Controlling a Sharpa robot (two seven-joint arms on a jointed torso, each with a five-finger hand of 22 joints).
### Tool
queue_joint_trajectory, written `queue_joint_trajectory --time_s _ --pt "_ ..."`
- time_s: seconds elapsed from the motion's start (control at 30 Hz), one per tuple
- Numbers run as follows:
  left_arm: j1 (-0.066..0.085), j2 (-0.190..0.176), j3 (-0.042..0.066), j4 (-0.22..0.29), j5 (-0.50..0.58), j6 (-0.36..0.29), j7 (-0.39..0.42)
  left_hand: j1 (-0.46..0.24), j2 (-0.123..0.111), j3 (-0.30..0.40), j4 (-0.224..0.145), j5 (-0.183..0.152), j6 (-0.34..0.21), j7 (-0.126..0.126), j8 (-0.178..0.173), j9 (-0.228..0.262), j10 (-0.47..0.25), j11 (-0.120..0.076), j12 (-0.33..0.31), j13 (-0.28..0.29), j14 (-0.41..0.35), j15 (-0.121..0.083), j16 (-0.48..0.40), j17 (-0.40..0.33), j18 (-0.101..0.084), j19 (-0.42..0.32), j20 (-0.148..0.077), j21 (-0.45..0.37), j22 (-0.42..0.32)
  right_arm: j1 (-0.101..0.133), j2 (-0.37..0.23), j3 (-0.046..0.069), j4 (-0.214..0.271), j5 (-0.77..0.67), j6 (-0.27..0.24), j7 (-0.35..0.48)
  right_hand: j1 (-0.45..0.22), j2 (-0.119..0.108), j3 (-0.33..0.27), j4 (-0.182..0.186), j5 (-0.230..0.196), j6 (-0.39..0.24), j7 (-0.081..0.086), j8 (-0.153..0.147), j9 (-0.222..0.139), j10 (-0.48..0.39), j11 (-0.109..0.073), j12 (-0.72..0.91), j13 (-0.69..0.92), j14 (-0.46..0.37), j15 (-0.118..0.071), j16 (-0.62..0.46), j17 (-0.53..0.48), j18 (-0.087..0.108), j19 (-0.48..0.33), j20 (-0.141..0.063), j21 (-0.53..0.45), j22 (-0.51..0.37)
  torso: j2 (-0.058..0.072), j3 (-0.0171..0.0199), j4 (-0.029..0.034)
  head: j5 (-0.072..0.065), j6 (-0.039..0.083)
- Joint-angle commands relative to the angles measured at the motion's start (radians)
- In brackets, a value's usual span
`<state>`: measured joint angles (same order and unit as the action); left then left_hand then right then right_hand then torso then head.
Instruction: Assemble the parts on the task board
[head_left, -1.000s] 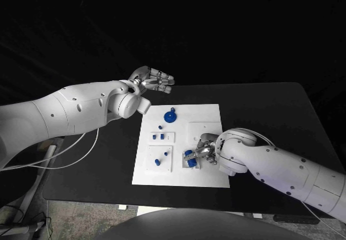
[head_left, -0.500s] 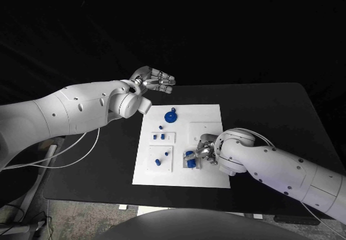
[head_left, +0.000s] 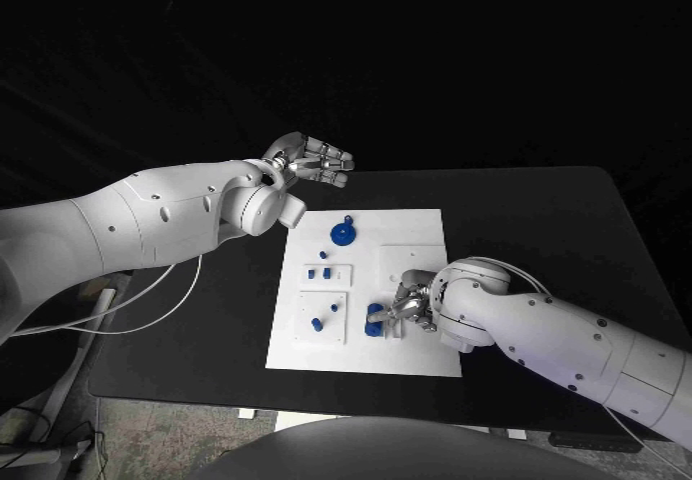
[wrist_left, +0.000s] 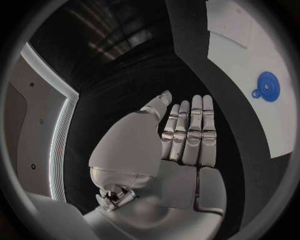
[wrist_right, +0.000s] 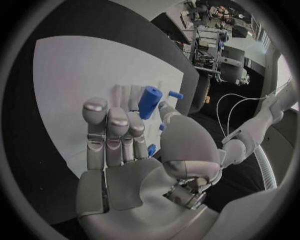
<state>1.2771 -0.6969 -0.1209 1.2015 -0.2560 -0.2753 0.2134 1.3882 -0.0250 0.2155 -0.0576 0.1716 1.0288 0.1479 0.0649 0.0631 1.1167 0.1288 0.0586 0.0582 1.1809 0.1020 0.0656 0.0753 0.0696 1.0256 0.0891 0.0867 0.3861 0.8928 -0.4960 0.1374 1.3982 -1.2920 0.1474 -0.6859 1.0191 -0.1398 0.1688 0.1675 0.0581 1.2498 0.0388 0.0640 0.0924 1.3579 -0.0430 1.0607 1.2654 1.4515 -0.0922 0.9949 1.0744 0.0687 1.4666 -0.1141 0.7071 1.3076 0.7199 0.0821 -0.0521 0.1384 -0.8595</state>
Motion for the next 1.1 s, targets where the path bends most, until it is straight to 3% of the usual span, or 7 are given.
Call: queue_joint_trajectory --time_s 0.03,0.43,0.83,0.9,0.97,1.03,1.1 --pt "0.002 0.002 0.000 0.001 -0.009 0.018 0.004 0.005 -0.002 0.008 -0.002 0.016 -0.005 0.001 -0.002 -0.001 -0.008 0.002 0.001 -0.001 -0.002 0.007 -0.001 0.001 -0.001 -0.005 0.000 0.003 0.002 -0.001 0.001 -0.001 -0.002 -0.016 0.020 0.013 0.007 -0.008 -0.002 0.009 -0.007 -0.006 0.001 0.000 0.001 -0.006 0.001 -0.003 0.000 0.001 -0.007 -0.006 0.001 -0.004 0.053 -0.008 -0.005 0.053 0.000 0.0007 -0.0003 0.002 -0.001" --pt "0.002 0.002 0.000 -0.001 -0.009 0.020 0.003 0.001 -0.004 0.009 -0.001 0.014 -0.007 0.001 -0.002 -0.001 -0.008 0.002 0.001 0.000 -0.002 0.007 -0.001 0.001 -0.001 -0.006 0.000 0.003 0.004 -0.001 -0.002 -0.001 -0.002 -0.023 -0.002 0.024 0.015 -0.013 -0.007 0.030 -0.009 -0.008 0.001 0.001 -0.003 -0.007 0.001 -0.007 0.002 0.001 -0.008 -0.012 0.005 -0.006 0.054 -0.010 -0.008 0.053 0.000 0.0018 -0.0003 0.004 -0.002" --pt "0.002 -0.001 0.000 -0.002 -0.010 0.021 0.002 0.001 -0.004 0.009 -0.001 0.014 -0.007 0.001 -0.002 -0.001 -0.008 0.002 0.001 0.000 -0.002 0.007 -0.001 0.001 -0.001 -0.006 0.000 0.003 0.004 -0.006 -0.044 -0.001 0.068 -0.052 -0.063 0.094 0.043 0.005 -0.001 -0.027 -0.003 0.004 -0.001 0.000 0.001 0.002 -0.001 0.004 0.008 0.003 -0.008 -0.013 0.006 -0.003 0.055 -0.009 -0.002 0.053 -0.001 0.0024 -0.0015 0.004 -0.001" --pt "0.002 -0.002 0.000 -0.002 -0.010 0.021 0.002 0.001 -0.004 0.009 -0.001 0.014 -0.007 0.001 -0.002 -0.001 -0.008 0.002 0.001 0.000 -0.002 0.007 -0.001 0.001 -0.001 -0.006 0.000 0.003 0.004 -0.007 -0.053 -0.001 0.081 -0.053 -0.071 0.103 0.064 0.018 -0.005 -0.066 0.054 0.008 -0.002 0.000 0.003 0.004 -0.001 0.010 0.012 0.003 -0.009 -0.016 0.003 -0.003 0.056 -0.009 0.005 0.053 -0.001 0.0019 -0.0021 0.003 0.001" --pt "0.001 -0.003 0.000 -0.002 -0.010 0.021 0.002 0.001 -0.004 0.009 -0.001 0.014 -0.007 0.001 -0.002 -0.001 -0.008 0.002 0.001 0.000 -0.002 0.007 -0.001 0.001 -0.001 -0.006 0.000 0.003 0.004 -0.008 -0.059 -0.001 0.092 -0.052 -0.071 0.108 0.063 0.023 -0.013 -0.091 0.075 0.015 -0.005 0.000 0.014 0.006 -0.004 0.007 0.009 0.004 -0.010 -0.018 0.000 -0.004 0.056 -0.010 0.011 0.051 0.000 0.0017 -0.0019 0.003 0.001" --pt "0.001 -0.004 0.000 -0.001 -0.011 0.021 0.002 0.001 -0.004 0.009 -0.001 0.014 -0.007 0.001 -0.002 -0.001 -0.008 0.002 0.001 0.000 -0.002 0.007 -0.001 0.001 -0.001 -0.006 0.000 0.003 0.004 -0.010 -0.064 -0.001 0.099 -0.052 -0.069 0.111 0.069 0.020 -0.011 -0.100 0.096 0.016 -0.007 0.000 0.019 0.006 -0.004 0.005 0.008 0.004 -0.010 -0.019 -0.002 -0.004 0.056 -0.010 0.013 0.050 0.000 0.0018 -0.0017 0.003 0.001" --pt "0.001 -0.005 0.000 -0.001 -0.011 0.021 0.001 0.001 -0.004 0.009 -0.001 0.014 -0.007 0.001 -0.002 -0.001 -0.008 0.002 0.001 0.000 -0.002 0.007 -0.001 0.001 -0.001 -0.006 0.000 0.003 0.004 -0.011 -0.067 -0.001 0.106 -0.051 -0.064 0.113 0.079 0.015 -0.010 -0.110 0.146 0.017 -0.008 0.000 0.022 0.007 -0.005 0.006 0.008 0.004 -0.011 -0.018 -0.002 -0.005 0.056 -0.011 0.014 0.048 0.000 0.0021 -0.0014 0.003 0.000"
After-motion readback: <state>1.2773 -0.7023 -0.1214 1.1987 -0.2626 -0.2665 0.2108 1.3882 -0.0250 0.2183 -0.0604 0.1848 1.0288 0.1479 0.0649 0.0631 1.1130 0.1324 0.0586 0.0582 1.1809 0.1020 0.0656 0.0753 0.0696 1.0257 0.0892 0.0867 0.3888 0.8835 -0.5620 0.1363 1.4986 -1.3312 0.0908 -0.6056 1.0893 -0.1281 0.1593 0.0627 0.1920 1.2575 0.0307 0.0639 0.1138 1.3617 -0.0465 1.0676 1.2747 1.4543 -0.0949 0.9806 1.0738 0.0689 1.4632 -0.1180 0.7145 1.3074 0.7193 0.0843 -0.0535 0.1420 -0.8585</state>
